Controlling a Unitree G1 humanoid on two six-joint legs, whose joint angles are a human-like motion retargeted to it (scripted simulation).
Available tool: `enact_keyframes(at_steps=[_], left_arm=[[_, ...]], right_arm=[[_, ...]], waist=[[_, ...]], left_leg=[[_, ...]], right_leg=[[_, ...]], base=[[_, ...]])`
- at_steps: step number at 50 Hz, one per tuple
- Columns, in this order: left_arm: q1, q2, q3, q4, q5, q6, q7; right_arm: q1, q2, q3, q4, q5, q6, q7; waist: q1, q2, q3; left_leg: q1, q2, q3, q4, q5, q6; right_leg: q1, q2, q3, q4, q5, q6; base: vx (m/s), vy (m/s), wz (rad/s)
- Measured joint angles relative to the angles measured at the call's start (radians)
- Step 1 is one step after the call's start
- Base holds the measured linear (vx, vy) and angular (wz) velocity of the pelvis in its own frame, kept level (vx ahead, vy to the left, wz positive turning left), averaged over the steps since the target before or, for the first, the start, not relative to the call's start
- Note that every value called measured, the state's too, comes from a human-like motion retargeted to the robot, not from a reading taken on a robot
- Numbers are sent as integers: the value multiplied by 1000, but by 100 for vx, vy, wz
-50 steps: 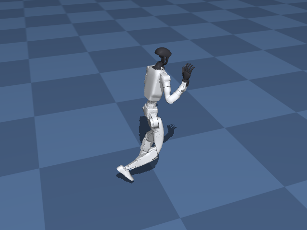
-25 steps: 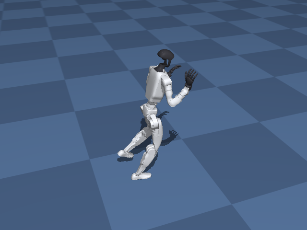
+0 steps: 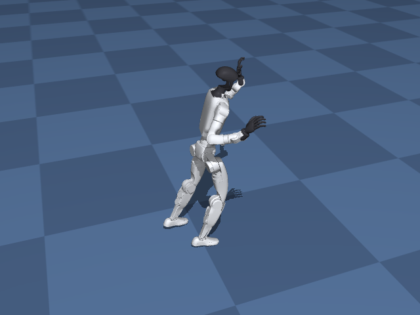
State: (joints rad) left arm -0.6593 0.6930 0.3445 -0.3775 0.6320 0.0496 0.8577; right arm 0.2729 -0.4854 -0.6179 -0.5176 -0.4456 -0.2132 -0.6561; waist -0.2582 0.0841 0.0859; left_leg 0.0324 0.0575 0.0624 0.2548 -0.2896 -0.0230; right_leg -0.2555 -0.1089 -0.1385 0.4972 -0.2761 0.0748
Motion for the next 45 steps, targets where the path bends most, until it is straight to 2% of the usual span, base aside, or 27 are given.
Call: enact_keyframes(at_steps=[2, 5, 8, 10, 13, 15, 17, 20, 21, 23, 25, 27, 28, 29, 30, 31, 32, 33, 35, 37, 38, 40, 41, 43, 45], left_arm=[[-7, -43, -66, 30, 22, 6, -10], [25, -117, -141, 88, 44, 1, -35], [86, -193, -168, 141, 59, -51, -80], [156, -236, -170, 146, 65, -71, -108], [311, -261, -191, 132, 32, -115, -168], [442, -236, -197, 130, -1, -160, -203], [562, -207, -187, 149, -36, -192, -218], [722, -179, -109, 198, -108, -198, -175], [753, -182, -65, 206, -128, -194, -152], [787, -195, 27, 209, -153, -191, -112], [768, -219, 108, 186, -154, -197, -77], [682, -244, 159, 140, -125, -197, -41], [622, -251, 172, 115, -94, -187, -26], [549, -251, 178, 91, -53, -159, -14], [470, -247, 182, 69, -7, -123, -5], [392, -232, 182, 48, 18, -81, -3], [317, -216, 180, 27, 35, -43, -3], [247, -198, 174, 7, 34, -11, -6], [157, -167, 150, -36, -6, 13, -2], [122, -150, 121, -62, -47, -1, 6], [116, -151, 110, -66, -49, -10, 5], [109, -165, 86, -60, -48, -31, -1], [103, -173, 66, -45, -50, -39, 0], [92, -187, 15, -9, -43, -41, -1], [91, -199, -41, 25, -11, -29, -12]], right_arm=[[-6, -15, -55, 22, -24, 45, -28], [-102, -13, -72, 21, -70, 86, -53], [-259, -44, -56, -16, -74, 64, -69], [-372, -73, -51, -47, -54, 42, -68], [-525, -103, -37, -74, -36, 36, -70], [-582, -116, -24, -86, -23, 31, -86], [-632, -107, 12, -85, -36, 32, -87], [-692, -82, 94, -86, -54, 39, -86], [-717, -60, 131, -85, -61, 39, -76], [-757, -13, 212, -78, -79, 33, -53], [-767, 30, 288, -60, -94, 16, -29], [-748, 70, 350, -42, -114, -6, -10], [-725, 89, 375, -37, -128, -15, -1], [-694, 104, 393, -34, -138, -21, 7], [-658, 117, 409, -33, -146, -26, 13], [-608, 124, 417, -31, -132, -28, 21], [-555, 130, 423, -28, -112, -31, 31], [-499, 132, 424, -26, -82, -35, 46], [-377, 124, 420, -23, -30, -36, 73], [-266, 104, 391, -24, -15, -35, 69], [-221, 101, 367, -21, -19, -37, 59], [-150, 114, 298, -6, -34, -35, 32], [-129, 129, 253, 4, -38, -24, 18], [-101, 159, 175, 19, -45, 7, -8], [-93, 179, 133, 17, -59, 33, -33]], waist=[[-88, -14, -7], [-145, -81, -11], [-102, -178, 16], [-51, -199, 38], [68, -215, 41], [181, -244, 14], [316, -309, -20], [518, -394, -38], [576, -399, -32], [665, -381, -15], [702, -327, 10], [691, -234, 56], [677, -183, 78], [658, -147, 102], [637, -117, 127], [616, -111, 143], [592, -109, 154], [563, -113, 154], [480, -113, 126], [364, -83, 74], [302, -57, 49], [178, -2, 11], [120, 14, 4], [19, 16, 3], [-40, -10, 10]], left_leg=[[83, -20, -46, -54, 118, -1], [215, -68, -110, -60, 210, 39], [200, -81, -15, 264, 117, 99], [86, -3, 72, 591, -6, 140], [-133, 57, 66, 898, -138, 185], [-270, 51, 67, 943, -169, 157], [-356, -11, 78, 805, -188, 190], [-376, -76, 139, 412, -122, 161], [-350, -80, 165, 249, -90, 136], [-295, -80, 215, -30, -54, 70], [-253, -80, 228, -186, -47, 9], [-201, -76, 164, -197, -4, 12], [-174, -67, 122, -158, 2, 43], [-160, -64, 91, -82, -42, 88], [-152, -64, 67, 13, -111, 141], [-165, -72, 68, 114, -192, 166], [-178, -79, 73, 200, -260, 180], [-191, -85, 86, 258, -304, 170], [-178, -87, 105, 284, -342, 129], [-124, -75, 102, 213, -313, 85], [-90, -62, 97, 163, -275, 60], [-28, -35, 80, 70, -170, 17], [9, -33, 64, 30, -107, 6], [94, -46, 29, -32, 4, -2], [184, -67, -6, -60, 78, 10]], right_leg=[[12, -2, -26, -249, 42, 37], [19, 2, 10, -407, 37, 71], [65, -7, 65, -308, 7, 18], [60, 8, 77, -142, -121, -29], [49, 24, 74, 22, -262, -29], [91, 21, 70, -5, -271, -8], [151, 4, 87, -116, -180, 30], [252, -18, 139, -252, 17, 80], [291, -10, 162, -281, 82, 85], [389, 18, 210, -336, 188, 86], [514, 54, 245, -376, 253, 75], [621, 81, 197, -318, 246, 38], [641, 84, 134, -224, 209, 12], [621, 57, 62, -74, 147, -15], [582, 16, -12, 105, 73, -44], [508, -44, -37, 279, -3, -68], [428, -97, -46, 434, -70, -87], [334, -132, -23, 551, -123, -96], [155, -149, 40, 673, -159, -66], [20, -113, 75, 617, -144, -16], [-15, -88, 74, 526, -141, -19], [-48, -45, 50, 261, -93, -23], [-36, -37, 29, 91, -44, -4], [-4, -34, 4, -212, 23, 41], [6, -33, 7, -386, 31, 80]], base=[[124, -31, 41], [123, -33, -41], [113, -27, -98], [107, -18, -61], [108, -16, -19], [114, -18, -24], [117, -19, -53], [125, -7, -93], [128, 4, -109], [128, 12, -83], [125, 17, -12], [118, 18, 59], [112, 17, 85], [107, 15, 92], [103, 12, 74], [100, 9, 51], [98, 6, 19], [100, 4, 6], [105, 3, 1], [110, 2, 13], [110, -1, 22], [112, -6, 35], [116, -14, 52], [120, -22, 49], [120, -27, -3]])
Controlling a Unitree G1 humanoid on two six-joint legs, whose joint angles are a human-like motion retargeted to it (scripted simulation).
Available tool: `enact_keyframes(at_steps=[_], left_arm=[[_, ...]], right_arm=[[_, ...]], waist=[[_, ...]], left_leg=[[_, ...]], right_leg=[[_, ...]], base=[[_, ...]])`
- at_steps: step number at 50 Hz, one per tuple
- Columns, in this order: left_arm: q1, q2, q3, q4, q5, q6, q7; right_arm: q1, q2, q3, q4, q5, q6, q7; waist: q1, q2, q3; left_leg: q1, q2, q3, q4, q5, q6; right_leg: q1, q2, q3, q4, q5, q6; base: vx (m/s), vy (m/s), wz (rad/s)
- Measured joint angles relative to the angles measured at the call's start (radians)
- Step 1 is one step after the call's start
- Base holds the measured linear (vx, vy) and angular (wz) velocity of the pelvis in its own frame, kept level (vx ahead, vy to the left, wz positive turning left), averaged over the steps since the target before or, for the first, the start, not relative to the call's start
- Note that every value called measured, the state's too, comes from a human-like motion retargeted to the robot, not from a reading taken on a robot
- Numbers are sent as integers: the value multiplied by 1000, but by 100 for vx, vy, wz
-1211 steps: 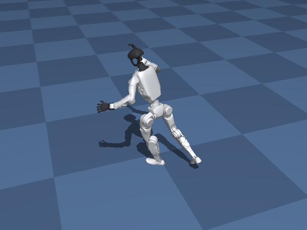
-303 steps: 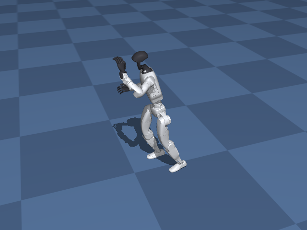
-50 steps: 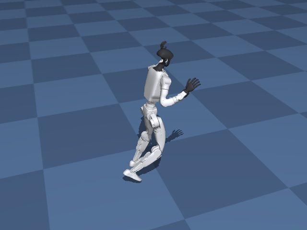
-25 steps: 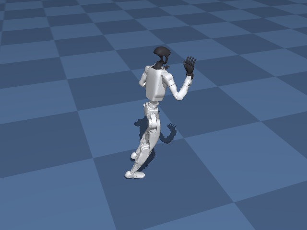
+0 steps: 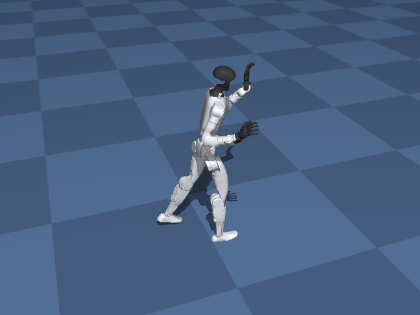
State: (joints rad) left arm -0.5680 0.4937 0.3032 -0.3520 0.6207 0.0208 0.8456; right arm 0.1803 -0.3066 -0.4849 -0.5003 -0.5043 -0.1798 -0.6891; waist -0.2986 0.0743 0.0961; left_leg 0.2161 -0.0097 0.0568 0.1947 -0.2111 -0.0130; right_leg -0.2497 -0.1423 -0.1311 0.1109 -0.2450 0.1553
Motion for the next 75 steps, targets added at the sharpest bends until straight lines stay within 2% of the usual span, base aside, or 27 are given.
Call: enact_keyframes(at_steps=[4, 7, 10, 13, 18, 21, 23, 24, 25, 28, 30, 32, 35, 38, 43, 45, 47, 49, 51, 53, 57, 62, 65, 68, 70, 72, 75], left_arm=[[16, -50, -70, 62, 112, 7, -25], [89, -92, -62, 84, 111, -21, -38], [202, -106, -78, 123, 45, -66, -60], [345, -53, -138, 170, -4, -119, -83], [596, -16, -146, 245, -56, -127, -76], [708, -107, -33, 218, -145, -212, -77], [754, -149, 49, 187, -170, -233, -92], [752, -161, 80, 169, -181, -224, -90], [740, -168, 107, 152, -190, -209, -84], [540, -165, 143, 118, -148, -124, -34], [363, -147, 151, 100, -87, -60, -13], [196, -116, 151, 75, -31, -4, 3], [32, -64, 141, 18, 26, 40, 40], [-42, -12, 132, -3, 132, 131, 37], [-97, -14, -9, -61, 74, 11, -45], [-78, -35, -77, -67, 44, -57, -95], [-50, -71, -142, -47, 18, -121, -117], [-19, -109, -202, -3, 16, -185, -189], [51, -136, -261, 38, 41, -195, -205], [177, -151, -327, 61, -17, -195, -198], [438, -80, -422, 69, -184, -212, -219], [703, 88, -361, -24, -315, -278, -287], [859, 56, -202, -66, -385, -289, -368], [899, -35, -11, -78, -375, -259, -368], [816, -100, 70, -69, -376, -207, -294], [634, -147, 75, -49, -387, -149, -167], [297, -164, 5, -13, -367, -82, -22]], right_arm=[[-84, -37, -6, -44, -39, 0, -65], [-259, -73, -34, -62, -46, -24, -102], [-449, -87, -65, -61, -53, -11, -162], [-530, -102, -74, -74, -57, -7, -224], [-582, -103, 51, -88, -16, -12, -168], [-643, -50, 154, -95, -60, -60, -89], [-670, -8, 242, -86, -71, -81, -44], [-678, 9, 278, -82, -67, -83, -26], [-684, 23, 310, -79, -61, -80, -9], [-628, 43, 346, -74, -32, -82, 34], [-520, 56, 351, -63, -10, -89, 63], [-380, 48, 343, -47, 13, -99, 102], [-159, -18, 309, -29, 21, -107, 127], [46, -91, 230, -3, 14, -98, 102], [247, -104, 52, 42, 29, -58, 77], [258, -95, -8, 41, 19, -38, 66], [227, -92, -59, 31, 14, -28, 24], [148, -103, -84, 37, 19, -38, -19], [37, -120, -89, 56, 48, -56, -60], [-108, -137, -76, 85, 114, -64, -92], [-395, -131, -30, 108, 160, -47, -146], [-531, -145, 64, 27, 166, -64, -119], [-572, -173, 167, -19, 165, -65, -13], [-613, -162, 293, -65, 152, -81, 77], [-629, -140, 376, -94, 170, -88, 119], [-619, -114, 443, -101, 205, -86, 131], [-553, -63, 528, -40, 258, -79, 113]], waist=[[22, -107, 47], [41, -140, 68], [83, -153, 41], [227, -210, -23], [524, -317, -57], [644, -255, -44], [691, -174, -44], [700, -138, -40], [706, -106, -34], [674, -105, 34], [631, -104, 73], [579, -84, 81], [491, -32, 65], [394, 36, 33], [178, 20, -4], [92, -14, -6], [49, -48, 5], [32, -71, 31], [50, -66, 69], [95, -42, 104], [219, -60, 80], [433, -156, -38], [492, -167, -94], [479, -122, -120], [461, -78, -115], [452, -51, -92], [425, -79, -28]], left_leg=[[57, -48, 13, 255, -3, 99], [-111, 71, 135, 709, -231, 175], [-349, 171, 140, 974, -392, 232], [-557, 108, 101, 891, -391, 205], [-544, -11, 179, 205, -199, 103], [-456, -16, 268, -137, 4, 4], [-421, 0, 324, -219, 143, -37], [-407, 8, 351, -210, 140, -14], [-394, 13, 376, -186, 104, 27], [-452, -39, 314, 141, -248, 219], [-516, -70, 245, 383, -377, 240], [-527, -91, 176, 472, -421, 189], [-448, -111, 44, 410, -408, 114], [-336, -84, -105, 260, -316, 35], [-178, -71, -231, 107, -192, -53], [-133, -60, -195, 115, -198, -52], [-131, -38, -96, 225, -264, 2], [-200, 12, 11, 471, -375, 96], [-306, 69, 58, 755, -489, 172], [-416, 122, 78, 998, -559, 156], [-548, 146, 193, 1096, -585, 211], [-553, 57, 348, 606, -470, 168], [-457, -10, 434, 137, -339, 102], [-393, -19, 534, -106, -221, 40], [-370, -8, 548, -139, -206, 33], [-361, -1, 479, -91, -317, 81], [-435, -17, 330, 191, -535, 180]], right_leg=[[56, -10, 71, 39, 31, -51], [50, -12, 63, 284, -156, -111], [50, -17, -7, 426, -288, -99], [122, -13, -63, 328, -247, -68], [318, 34, -16, 132, 50, -27], [455, 133, 113, 114, 196, -24], [481, 185, 136, 249, 199, -39], [454, 175, 92, 384, 159, -59], [414, 149, 28, 541, 106, -84], [264, -86, -83, 1000, -78, -150], [176, -157, -51, 1176, -155, -163], [78, -142, 7, 1220, -189, -145], [-34, -118, 31, 1105, -180, -126], [-38, -85, -25, 747, -152, -151], [36, -78, 27, 67, 84, -24], [41, -110, 102, -39, 164, 22], [58, -164, 113, -47, 201, 31], [77, -203, 51, 24, 120, 23], [65, -203, -20, 174, -35, 0], [13, -188, -74, 389, -174, -32], [7, -204, -173, 514, -230, -65], [165, -182, -283, 261, 16, -54], [258, -119, -195, 134, 227, -6], [318, -10, -9, 153, 284, 5], [312, 42, 27, 306, 210, -4], [245, 44, 5, 587, 40, -7], [109, 27, 67, 1027, -204, 10]], base=[[110, -22, -78], [99, -14, 6], [98, -18, 94], [103, -22, 63], [115, -9, -20], [119, 2, -25], [111, 7, 9], [102, 10, 45], [94, 11, 85], [83, 7, 160], [78, -2, 240], [77, -6, 257], [77, -8, 245], [76, -14, 236], [74, -31, 270], [64, -44, 265], [52, -48, 230], [38, -49, 207], [29, -44, 162], [29, -36, 108], [31, -26, 121], [43, 1, 161], [50, 16, 195], [49, 16, 245], [44, 14, 267], [36, 9, 277], [33, 0, 297]])
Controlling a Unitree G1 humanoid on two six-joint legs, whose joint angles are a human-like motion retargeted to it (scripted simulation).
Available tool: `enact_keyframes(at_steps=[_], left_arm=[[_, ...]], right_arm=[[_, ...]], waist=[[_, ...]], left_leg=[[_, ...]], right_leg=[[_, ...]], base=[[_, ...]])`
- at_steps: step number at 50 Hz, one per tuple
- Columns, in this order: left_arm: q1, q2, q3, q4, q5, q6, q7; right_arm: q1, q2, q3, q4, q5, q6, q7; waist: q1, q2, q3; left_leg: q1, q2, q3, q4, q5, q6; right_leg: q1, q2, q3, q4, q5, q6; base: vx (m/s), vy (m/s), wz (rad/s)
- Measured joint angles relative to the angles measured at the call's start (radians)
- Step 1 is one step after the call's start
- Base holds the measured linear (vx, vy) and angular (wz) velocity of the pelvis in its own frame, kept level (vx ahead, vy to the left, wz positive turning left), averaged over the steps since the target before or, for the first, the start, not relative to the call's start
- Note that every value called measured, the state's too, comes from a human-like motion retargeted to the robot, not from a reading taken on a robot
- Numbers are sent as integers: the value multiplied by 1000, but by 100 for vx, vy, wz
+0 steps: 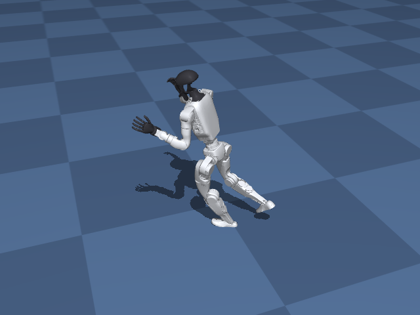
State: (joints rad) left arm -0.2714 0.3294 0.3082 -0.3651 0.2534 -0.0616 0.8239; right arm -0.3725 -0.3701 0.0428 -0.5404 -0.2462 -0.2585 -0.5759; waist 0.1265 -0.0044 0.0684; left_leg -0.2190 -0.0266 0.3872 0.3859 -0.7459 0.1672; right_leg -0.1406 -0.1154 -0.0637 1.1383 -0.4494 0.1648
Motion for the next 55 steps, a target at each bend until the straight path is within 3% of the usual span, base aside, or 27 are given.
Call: enact_keyframes(at_steps=[2, 4, 7, 10, 13, 15, 18, 20, 23, 27, 30, 33, 35, 38, 40, 42, 45, 48, 51, 55], left_arm=[[-188, 13, -31, 17, 37, 58, 11], [-328, 31, -34, 27, 91, 114, 11], [-435, 52, -28, 4, 154, 152, 48], [-461, 68, -49, -27, 216, 143, 38], [-452, 59, -131, -29, 292, 119, -49], [-437, 43, -205, -9, 325, 97, -108], [-397, 17, -324, 55, 360, 51, -172], [-363, -5, -391, 105, 397, 15, -210], [-255, -17, -404, 121, 435, 1, -250], [-25, 31, -340, 70, 366, -24, -272], [147, 133, -271, 38, 287, -61, -255], [308, 197, -135, 29, 193, -77, -225], [381, 202, -23, 34, 144, -71, -216], [391, 220, 141, 46, 115, -53, -215], [333, 254, 214, 63, 148, -28, -221], [214, 304, 242, 85, 222, 19, -226], [-15, 373, 233, 104, 323, 122, -217], [-185, 415, 200, 90, 368, 201, -196], [-265, 415, 141, 54, 390, 201, -172], [-302, 367, 11, 18, 409, 151, -161]], right_arm=[[79, 47, 31, 80, 38, 16, 7], [171, 72, 24, 130, 75, 11, 17], [341, 44, -60, 143, 75, -12, -2], [529, 8, -222, 155, 53, -10, -30], [642, -6, -389, 208, 26, 26, -38], [657, -18, -476, 251, 14, 59, -41], [595, -36, -552, 285, -15, 92, -77], [515, -59, -577, 282, -41, 94, -123], [301, -118, -591, 238, -42, 78, -176], [-22, -167, -558, 152, -56, 76, -210], [-142, -174, -516, 83, -87, 70, -228], [-169, -167, -459, 33, -123, 77, -206], [-163, -159, -396, 8, -134, 82, -165], [-125, -137, -248, -6, -121, 65, -82], [-82, -115, -140, 17, -130, 49, -24], [-21, -75, -71, 67, -162, 44, 20], [109, -1, -56, 121, -154, 47, 65], [273, 14, -89, 109, -90, 32, 107], [432, -40, -145, 98, -58, 15, 113], [552, -49, -310, 131, -62, 36, 35]], waist=[[-19, -6, 55], [-56, 22, 101], [-143, 107, 129], [-266, 197, 116], [-429, 243, 89], [-526, 232, 71], [-571, 151, 49], [-537, 77, 45], [-464, 23, 60], [-337, -21, 54], [-173, -102, 13], [0, -202, -13], [91, -234, -19], [171, -193, -20], [178, -142, -19], [149, -106, -11], [80, -80, 20], [-34, -44, 30], [-185, 26, 6], [-375, 91, -11]], left_leg=[[-23, -25, -77, 134, -67, 5], [2, -37, -146, 173, -88, -31], [119, -39, -255, 39, -15, -88], [239, -8, -361, -146, 170, -148], [303, 16, -467, -236, 411, -223], [345, 1, -513, -272, 548, -263], [426, -50, -513, -249, 643, -237], [425, -97, -468, -92, 644, -176], [228, -84, -352, 419, 532, -126], [-20, 7, -231, 824, 301, -29], [-137, 36, -133, 784, 222, 21], [-167, -9, -82, 454, 248, 10], [-136, -35, -76, 141, 294, -17], [-59, -18, -92, -218, 350, -104], [-21, -1, -119, -270, 388, -133], [6, 2, -152, -172, 315, -81], [18, -6, -188, 28, 139, -18], [75, 8, -202, 47, 97, -72], [173, 37, -238, -70, 174, -132], [282, 58, -308, -178, 385, -193]], right_leg=[[-87, 4, 50, 210, -89, -15], [-162, -5, 62, 326, -153, -59], [-264, -8, 45, 310, -185, -131], [-313, 21, -16, 63, -125, -158], [-255, 37, -114, -403, 11, -134], [-186, 32, -167, -734, 86, -97], [-109, 30, -156, -989, 142, -50], [-61, 17, -102, -1006, 172, -73], [-54, -4, -82, -831, 44, -153], [-61, -22, -95, -644, -94, -141], [-3, -46, -73, -709, -46, -98], [74, -78, -16, -833, 125, -49], [127, -81, 17, -893, 248, -23], [239, -30, 64, -938, 352, -12], [307, 6, 92, -901, 366, -30], [293, 13, 86, -707, 318, -51], [162, -46, 15, -306, 172, -86], [11, -78, -27, -123, 61, -118], [-97, -34, -58, -232, 30, -110], [-123, -4, -156, -694, 101, -68]], base=[[36, 3, 283], [47, 12, 249], [61, 20, 203], [74, 17, 214], [83, 5, 267], [88, -8, 255], [88, -19, 154], [81, -23, 51], [72, -21, 16], [74, -20, 6], [87, -16, -36], [96, -3, -66], [100, 9, -62], [102, 17, -39], [100, 19, 30], [95, 18, 84], [90, 11, 87], [91, 5, 65], [96, 1, 71], [102, -12, 85]])
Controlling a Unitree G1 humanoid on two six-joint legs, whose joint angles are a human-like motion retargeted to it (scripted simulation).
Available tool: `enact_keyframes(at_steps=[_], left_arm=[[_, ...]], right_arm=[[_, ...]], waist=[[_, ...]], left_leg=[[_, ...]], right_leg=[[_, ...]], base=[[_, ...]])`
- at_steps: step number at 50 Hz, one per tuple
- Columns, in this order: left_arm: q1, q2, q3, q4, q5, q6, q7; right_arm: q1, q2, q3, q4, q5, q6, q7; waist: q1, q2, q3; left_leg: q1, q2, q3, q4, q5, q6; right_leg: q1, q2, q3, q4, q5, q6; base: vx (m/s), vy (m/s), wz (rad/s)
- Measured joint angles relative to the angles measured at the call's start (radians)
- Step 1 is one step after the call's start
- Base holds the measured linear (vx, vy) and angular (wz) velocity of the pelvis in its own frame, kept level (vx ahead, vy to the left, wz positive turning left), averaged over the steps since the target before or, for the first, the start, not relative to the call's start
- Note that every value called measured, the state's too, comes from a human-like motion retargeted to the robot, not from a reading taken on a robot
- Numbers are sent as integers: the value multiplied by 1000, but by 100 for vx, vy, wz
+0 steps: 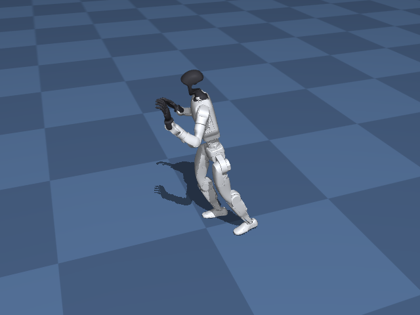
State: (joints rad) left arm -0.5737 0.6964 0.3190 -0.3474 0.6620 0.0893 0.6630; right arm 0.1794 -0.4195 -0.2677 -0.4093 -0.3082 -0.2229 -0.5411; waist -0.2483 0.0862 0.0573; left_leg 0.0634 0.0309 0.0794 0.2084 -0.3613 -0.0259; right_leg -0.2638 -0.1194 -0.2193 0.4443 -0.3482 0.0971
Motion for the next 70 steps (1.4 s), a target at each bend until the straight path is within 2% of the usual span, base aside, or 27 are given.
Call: enact_keyframes(at_steps=[3, 6, 7, 10, 13, 16, 20, 23, 25, 27, 30, 33, 35, 37, 40, 43, 45, 47, 50, 53, 56, 60, 62, 64, 65, 67, 70], left_arm=[[-5, -64, -120, 12, 22, -35, 3], [-21, -175, -219, 48, 51, -82, -30], [-25, -215, -238, 58, 63, -93, -49], [27, -307, -240, 52, 72, -108, -102], [193, -293, -264, 34, -11, -166, -154], [381, -197, -285, 36, -96, -230, -191], [574, -151, -232, 90, -197, -254, -150], [608, -229, -111, 122, -240, -261, -99], [567, -286, -23, 125, -220, -244, -52], [452, -307, 44, 120, -160, -179, 10], [231, -255, 97, 95, -79, -48, 61], [62, -172, 125, 56, -17, 26, 43], [-7, -139, 112, 18, 6, 40, 49], [-58, -128, 75, -6, 35, 41, 49], [-110, -131, -24, -21, 36, 8, 26], [-88, -132, -152, -25, 30, -47, -22], [-64, -145, -249, -18, 26, -101, -63], [-20, -170, -313, -4, 38, -141, -107], [122, -242, -313, 10, 20, -172, -154], [339, -284, -259, -7, -109, -224, -191], [522, -216, -216, -18, -193, -253, -211], [697, -150, -82, -10, -295, -257, -164], [717, -171, 11, -6, -335, -253, -138], [678, -206, 92, -5, -332, -245, -130], [642, -224, 124, -5, -316, -235, -132], [513, -225, 163, 10, -231, -193, -123], [223, -173, 140, 56, -92, -75, -92]], right_arm=[[-41, 53, -129, 17, -57, 43, -96], [-129, 42, -185, -2, -121, 66, -205], [-161, 19, -194, -15, -131, 69, -240], [-294, -29, -250, -61, -122, 67, -267], [-441, -68, -282, -97, -111, 65, -267], [-547, -93, -252, -132, -125, 61, -289], [-629, -62, -148, -174, -119, 42, -250], [-662, -8, 15, -184, -124, 13, -163], [-659, 14, 142, -175, -128, -16, -99], [-635, 30, 249, -156, -142, -35, -43], [-510, 46, 310, -137, -112, -43, 19], [-306, 56, 295, -125, -23, -56, 78], [-172, 30, 262, -119, 8, -62, 95], [-64, -9, 201, -112, 20, -64, 78], [47, -38, 52, -87, 22, -34, 20], [53, -5, -94, -71, 4, -1, -46], [-1, 17, -171, -68, -13, 6, -112], [-99, -2, -210, -68, -30, 6, -195], [-333, -37, -231, -59, -63, 31, -261], [-564, 1, -229, -78, -64, 31, -243], [-677, 25, -147, -112, -76, 38, -247], [-737, 46, -12, -141, -80, 35, -175], [-737, 60, 80, -154, -69, 25, -127], [-724, 79, 188, -158, -57, -4, -51], [-712, 91, 249, -155, -44, -18, -1], [-674, 120, 344, -137, -35, -52, 84], [-567, 158, 406, -98, 3, -91, 179]], waist=[[-83, -18, 16], [-70, -79, 52], [-48, -100, 65], [39, -139, 92], [138, -185, 69], [267, -249, 8], [458, -328, -34], [530, -313, -16], [529, -271, 16], [492, -231, 64], [438, -219, 103], [365, -200, 86], [290, -168, 58], [200, -123, 28], [70, -89, 9], [-4, -104, 3], [-9, -140, 17], [13, -164, 37], [74, -153, 58], [186, -166, 44], [344, -227, 18], [555, -305, -2], [614, -288, -3], [629, -244, 7], [625, -218, 15], [583, -174, 47], [497, -174, 97]], left_leg=[[98, -21, -59, -21, 130, 4], [126, -57, -74, 169, 163, 75], [97, -59, -58, 300, 149, 97], [-72, 5, 27, 740, 16, 150], [-238, 49, 98, 918, -107, 209], [-366, 15, 140, 800, -134, 210], [-368, -52, 195, 262, -69, 133], [-308, -58, 211, -110, -21, 56], [-277, -55, 152, -176, 49, 44], [-249, -54, 86, -61, 13, 98], [-269, -63, 80, 207, -174, 154], [-220, -55, 104, 238, -209, 107], [-158, -45, 98, 184, -171, 67], [-103, -37, 71, 117, -77, 23], [1, -53, 7, 39, 78, -23], [118, -80, -39, 21, 182, -11], [149, -109, -35, 131, 211, 35], [70, -95, 18, 430, 175, 68], [-109, -13, 76, 869, 40, 111], [-278, 16, 113, 1025, -49, 166], [-392, -7, 165, 893, -81, 196], [-389, -58, 233, 333, -39, 162], [-340, -50, 254, 38, -20, 109], [-304, -36, 253, -115, 14, 61], [-288, -30, 241, -144, 42, 50], [-254, -26, 190, -55, 24, 96], [-259, -50, 155, 191, -152, 175]], right_leg=[[14, -5, -33, -295, 50, 26], [40, -9, 46, -311, 98, -15], [47, -10, 71, -258, 76, -39], [23, -4, 90, -9, -105, -83], [40, -17, 84, 66, -166, -59], [107, -25, 107, -35, -89, -5], [235, -25, 165, -203, 130, 62], [374, 7, 197, -267, 256, 68], [466, 35, 211, -237, 282, 28], [464, 39, 186, -26, 226, -24], [300, -32, 129, 405, 52, -76], [133, -44, 123, 521, -45, -90], [44, -17, 105, 452, -51, -66], [25, 15, 53, 199, -31, -61], [48, 27, -47, -225, 80, 3], [32, 31, -39, -385, 124, 54], [47, 18, 5, -369, 153, 39], [66, 7, 24, -250, 75, -17], [54, 20, 42, -1, -134, -80], [76, 17, 74, 70, -183, -68], [158, -8, 121, -33, -108, -24], [269, -39, 209, -187, 114, 46], [344, -18, 236, -231, 207, 56], [435, 9, 251, -247, 261, 42], [478, 21, 256, -238, 276, 29], [492, 31, 241, -64, 250, -5], [336, -23, 187, 400, 109, -39]], base=[[105, -25, 45], [102, -25, -31], [97, -23, -61], [96, -20, -45], [98, -18, -25], [104, -13, -47], [112, 2, -87], [113, 17, -50], [108, 20, 23], [101, 19, 63], [98, 14, 45], [102, 8, 13], [106, 7, 34], [107, 4, 71], [114, -7, 94], [118, -17, 43], [113, -18, -9], [107, -15, -32], [102, -10, -49], [103, -8, -72], [106, -4, -93], [112, 12, -120], [114, 26, -87], [112, 29, -32], [108, 30, 18], [104, 28, 55], [99, 20, 73]])
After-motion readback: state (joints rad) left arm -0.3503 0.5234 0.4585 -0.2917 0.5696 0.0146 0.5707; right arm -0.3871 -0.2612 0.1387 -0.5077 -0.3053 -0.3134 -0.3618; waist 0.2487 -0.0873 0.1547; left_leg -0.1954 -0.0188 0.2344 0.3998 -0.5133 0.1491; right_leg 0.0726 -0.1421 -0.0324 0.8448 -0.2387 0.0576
